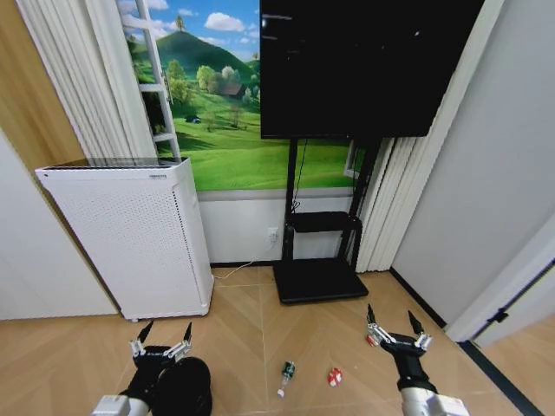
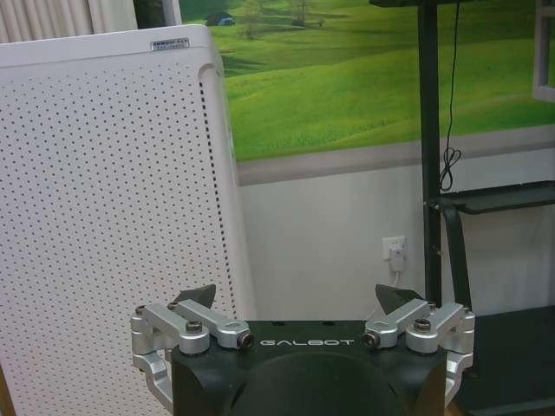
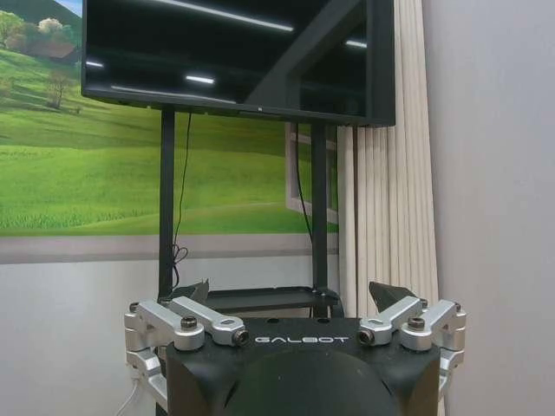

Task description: Pick up the trash bin and place the garbage on the floor into it.

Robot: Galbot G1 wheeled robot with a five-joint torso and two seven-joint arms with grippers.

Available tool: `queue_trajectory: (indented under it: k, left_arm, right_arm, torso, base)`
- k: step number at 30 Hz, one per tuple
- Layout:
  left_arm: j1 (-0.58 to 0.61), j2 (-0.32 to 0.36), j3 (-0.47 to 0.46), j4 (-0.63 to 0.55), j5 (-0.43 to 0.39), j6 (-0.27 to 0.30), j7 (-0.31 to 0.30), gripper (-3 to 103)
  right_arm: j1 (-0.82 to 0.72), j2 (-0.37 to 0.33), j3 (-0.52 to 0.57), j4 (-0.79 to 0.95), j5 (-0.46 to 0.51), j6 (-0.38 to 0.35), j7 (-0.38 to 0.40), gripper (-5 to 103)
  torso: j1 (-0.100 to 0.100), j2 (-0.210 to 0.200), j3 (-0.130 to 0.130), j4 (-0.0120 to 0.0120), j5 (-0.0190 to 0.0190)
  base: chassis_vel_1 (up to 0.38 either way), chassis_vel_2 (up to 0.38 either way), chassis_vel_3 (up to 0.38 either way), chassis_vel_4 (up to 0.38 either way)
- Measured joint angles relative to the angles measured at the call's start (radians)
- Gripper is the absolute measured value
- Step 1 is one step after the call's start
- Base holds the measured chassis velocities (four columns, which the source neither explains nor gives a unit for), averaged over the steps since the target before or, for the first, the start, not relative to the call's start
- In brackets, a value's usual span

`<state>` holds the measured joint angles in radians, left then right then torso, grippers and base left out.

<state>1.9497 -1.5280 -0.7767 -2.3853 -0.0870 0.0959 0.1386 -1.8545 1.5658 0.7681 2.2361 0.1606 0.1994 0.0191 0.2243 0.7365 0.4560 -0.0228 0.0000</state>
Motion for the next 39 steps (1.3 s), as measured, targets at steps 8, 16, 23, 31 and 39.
queue_trajectory:
  k: [8, 16, 23, 31, 39]
  left_arm:
    - [-0.002, -0.004, -0.003, 0.006, -0.007, -0.011, 0.002, 100]
    - [-0.001, -0.013, 0.003, 0.014, -0.005, -0.019, 0.013, 100]
    - [0.001, -0.023, 0.009, 0.020, 0.000, -0.031, 0.024, 100]
    - [0.003, -0.030, 0.015, 0.029, 0.002, -0.054, 0.034, 100]
    - [0.015, -0.025, 0.015, 0.023, 0.003, -0.058, 0.035, 100]
  right_arm:
    - [0.000, 0.007, -0.005, -0.004, -0.017, 0.000, -0.004, 100]
    - [-0.002, 0.008, -0.008, -0.011, -0.020, 0.000, -0.003, 100]
    - [-0.003, 0.009, -0.011, -0.016, -0.026, -0.008, 0.011, 100]
    - [-0.009, 0.015, -0.021, -0.020, -0.031, -0.016, 0.012, 100]
    - [-0.009, 0.017, -0.025, -0.024, -0.028, -0.016, 0.013, 100]
  torso:
    - [-0.018, -0.040, -0.023, 0.0000, 0.0000]
    - [-0.032, -0.074, -0.043, 0.0000, 0.0000]
    - [-0.043, -0.102, -0.060, 0.0000, 0.0000]
    - [-0.060, -0.142, -0.083, 0.0000, 0.0000]
    - [-0.073, -0.175, -0.103, 0.0000, 0.0000]
  base:
    - [0.000, 0.000, 0.000, 0.000]
    - [0.000, 0.000, 0.000, 0.000]
    - [0.000, 0.000, 0.000, 0.000]
    - [0.000, 0.000, 0.000, 0.000]
    - [0.000, 0.000, 0.000, 0.000]
